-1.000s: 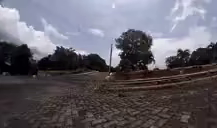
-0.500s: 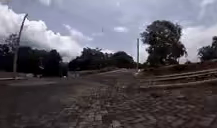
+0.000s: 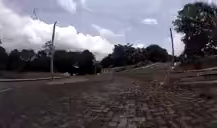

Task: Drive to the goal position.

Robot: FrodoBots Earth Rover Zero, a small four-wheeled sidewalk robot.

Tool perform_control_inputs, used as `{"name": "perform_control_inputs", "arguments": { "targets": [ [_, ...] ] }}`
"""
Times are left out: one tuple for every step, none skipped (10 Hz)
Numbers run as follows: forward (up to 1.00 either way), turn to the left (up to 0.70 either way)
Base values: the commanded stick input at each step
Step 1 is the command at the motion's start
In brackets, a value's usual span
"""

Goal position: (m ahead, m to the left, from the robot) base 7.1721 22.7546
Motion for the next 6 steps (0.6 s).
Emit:
{"name": "perform_control_inputs", "arguments": {
  "targets": [
    [0.7,0.27],
    [0.7,0.27],
    [0.7,0.27],
    [0.7,0.27],
    [0.7,0.27],
    [0.7,0.27]
  ]
}}
